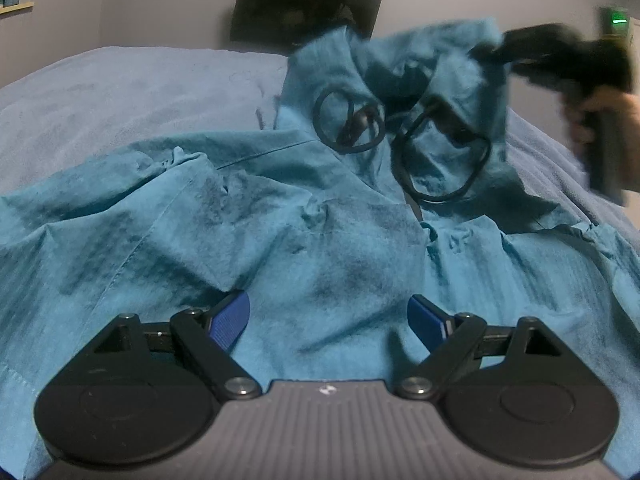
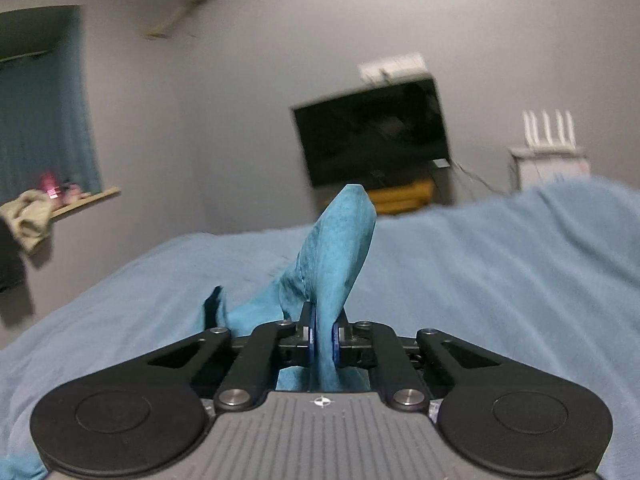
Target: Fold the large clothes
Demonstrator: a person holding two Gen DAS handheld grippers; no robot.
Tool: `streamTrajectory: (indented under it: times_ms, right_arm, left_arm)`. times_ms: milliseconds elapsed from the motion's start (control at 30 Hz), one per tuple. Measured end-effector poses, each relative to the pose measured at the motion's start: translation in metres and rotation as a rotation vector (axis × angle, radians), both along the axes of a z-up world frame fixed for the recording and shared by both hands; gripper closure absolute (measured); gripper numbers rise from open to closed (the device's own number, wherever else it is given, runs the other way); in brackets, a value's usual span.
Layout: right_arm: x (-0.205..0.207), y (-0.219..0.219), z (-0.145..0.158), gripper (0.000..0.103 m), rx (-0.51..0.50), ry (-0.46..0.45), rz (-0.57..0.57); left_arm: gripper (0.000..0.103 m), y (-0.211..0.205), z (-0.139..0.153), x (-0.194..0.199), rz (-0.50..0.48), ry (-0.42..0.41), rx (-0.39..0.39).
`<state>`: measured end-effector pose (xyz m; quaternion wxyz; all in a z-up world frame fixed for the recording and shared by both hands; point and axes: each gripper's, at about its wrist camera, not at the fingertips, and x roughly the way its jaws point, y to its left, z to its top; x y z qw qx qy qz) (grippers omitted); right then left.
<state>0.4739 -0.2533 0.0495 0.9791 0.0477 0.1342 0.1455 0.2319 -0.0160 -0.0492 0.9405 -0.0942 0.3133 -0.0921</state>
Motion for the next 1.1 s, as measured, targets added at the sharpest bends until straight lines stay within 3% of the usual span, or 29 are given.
streamTrajectory:
  times_ms: [200, 433, 567, 633, 800, 833, 967, 1033, 1100]
  right_arm:
    - [-0.093, 0.001, 0.011, 0.095, -0.075, -0.064, 0.064]
    - [-0.196, 0.007, -0.018, 0.095, -0.159, -0.063, 0.053]
    - [-0.252, 0.006, -0.043, 0.094, -0.171, 0.000, 0.014]
    - [-0.274, -0.002, -0.056, 0.088, -0.138, 0.063, -0.008]
    - [-0.326, -0.039, -0.087, 0.061, 0.004, 0.235, -0.082]
    - [-0.332, -0.048, -0.087, 0.060, 0.039, 0.255, -0.102]
    - [-0.335, -0.073, -0.081, 0.053, 0.240, 0.252, -0.118]
    - [-0.325, -0.080, -0.079, 0.044, 0.346, 0.251, -0.107]
    - [-0.317, -0.077, -0.084, 0.037, 0.381, 0.272, -0.103]
  left_arm:
    - [0.017, 0.007, 0.006, -0.003, 0.033, -0.004, -0.008]
    - [0.017, 0.037, 0.031, -0.022, 0.155, -0.063, -0.033]
    - [0.017, 0.059, 0.053, -0.042, 0.217, -0.118, -0.005]
    - [0.017, 0.073, 0.065, -0.055, 0.242, -0.140, -0.017]
    - [0.017, 0.103, 0.089, -0.080, 0.251, -0.145, -0.040]
    - [0.017, 0.104, 0.090, -0.083, 0.245, -0.134, -0.039]
    - [0.017, 0.100, 0.082, -0.080, 0.185, -0.088, -0.115]
    - [0.017, 0.093, 0.076, -0.073, 0.140, -0.065, -0.155]
    - [0.017, 0.086, 0.069, -0.059, 0.090, -0.044, -0.206]
